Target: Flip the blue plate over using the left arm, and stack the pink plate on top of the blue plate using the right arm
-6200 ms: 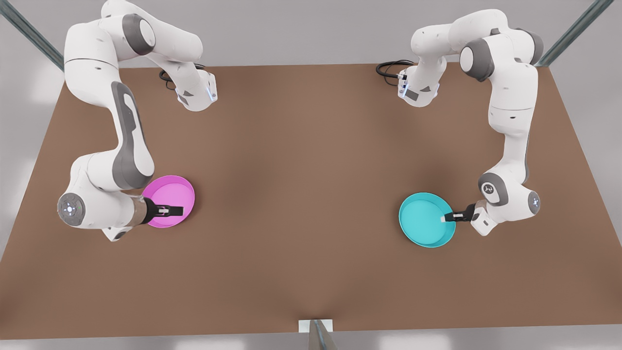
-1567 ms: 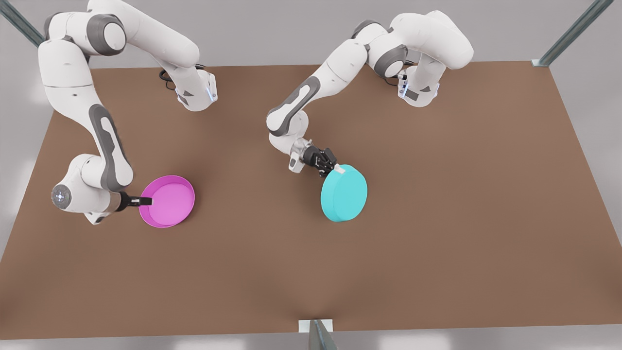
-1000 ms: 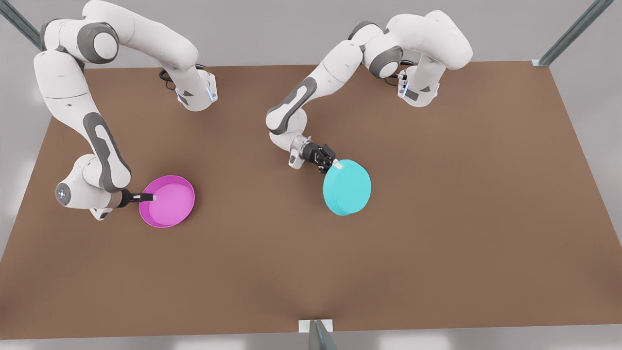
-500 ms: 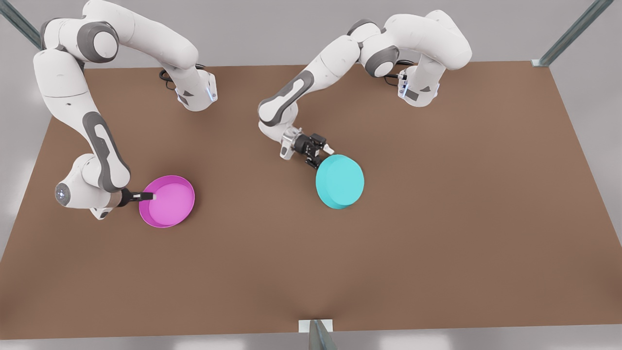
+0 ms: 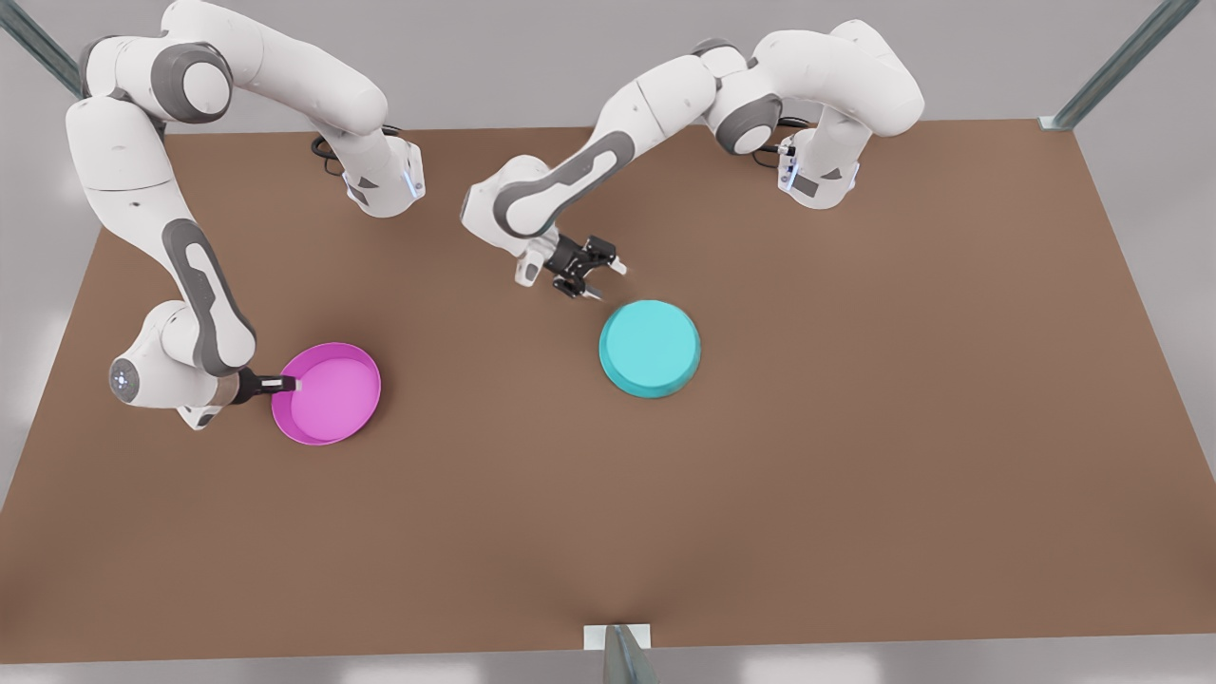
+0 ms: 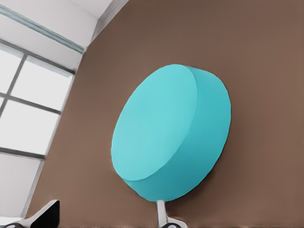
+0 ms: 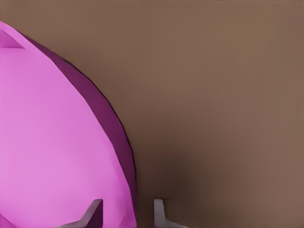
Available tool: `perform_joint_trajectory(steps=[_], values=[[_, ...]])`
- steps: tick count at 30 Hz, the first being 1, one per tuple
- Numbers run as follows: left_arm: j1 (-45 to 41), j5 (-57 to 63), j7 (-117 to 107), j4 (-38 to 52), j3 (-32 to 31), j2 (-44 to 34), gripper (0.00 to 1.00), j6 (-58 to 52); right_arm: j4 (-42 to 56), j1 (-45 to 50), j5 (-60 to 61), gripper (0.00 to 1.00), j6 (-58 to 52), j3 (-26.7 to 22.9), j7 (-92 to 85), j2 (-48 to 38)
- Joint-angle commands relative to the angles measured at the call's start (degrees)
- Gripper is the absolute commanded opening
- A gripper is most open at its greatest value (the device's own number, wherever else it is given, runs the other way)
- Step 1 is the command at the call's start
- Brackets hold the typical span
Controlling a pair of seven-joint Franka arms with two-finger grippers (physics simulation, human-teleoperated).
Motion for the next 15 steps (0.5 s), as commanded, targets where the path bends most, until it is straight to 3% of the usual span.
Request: perform_joint_trajectory(steps=[1, 3, 4, 5, 7, 9, 11, 15], values=[[0.42, -11.72, -0.47, 1.18, 0.03, -0.24, 1.0, 0.04, 0.0, 0.0, 0.0, 0.36, 0.0, 0.0, 0.02, 0.0], [4.62, -25.24, -2.23, 6.1, 0.03, -6.99, 1.0, 0.13, 0.0, 0.09, 0.09, 0.36, 0.0, 0.0, 0.02, 0.0], [12.88, -35.36, -2.58, 6.11, 0.03, -15.43, 1.0, 0.04, 0.0, 0.09, 0.09, 0.36, 0.0, 0.0, 0.02, 0.0], [27.09, -47.3, -4.25, 6.11, 0.03, -25.18, 1.0, -0.75, 0.0, 0.0, 0.09, 0.32, 0.0, 0.0, 0.02, 0.0], [47.7, -45.67, -1.19, 6.11, 0.29, -31.8, 1.0, -3.21, 0.0, 0.0, 0.0, 0.24, 0.0, 0.0, 0.02, 0.0], [53.15, -30.84, 15.99, 5.93, 0.47, -32.06, 1.0, -3.13, 0.0, 0.0, 0.0, 0.21, 0.0, 0.0, 0.02, 0.09], [61.67, -29.14, 51.6, 5.23, 0.55, -31.36, 1.0, -1.02, 0.0, 0.0, 0.0, 0.21, 0.0, 0.0, -0.07, 0.0], [64.23, -29.14, 63.15, 5.05, 0.47, -31.89, 1.0, -1.1, 0.09, -0.09, 0.0, 0.21, -0.44, 0.0, -0.16, 0.0]])
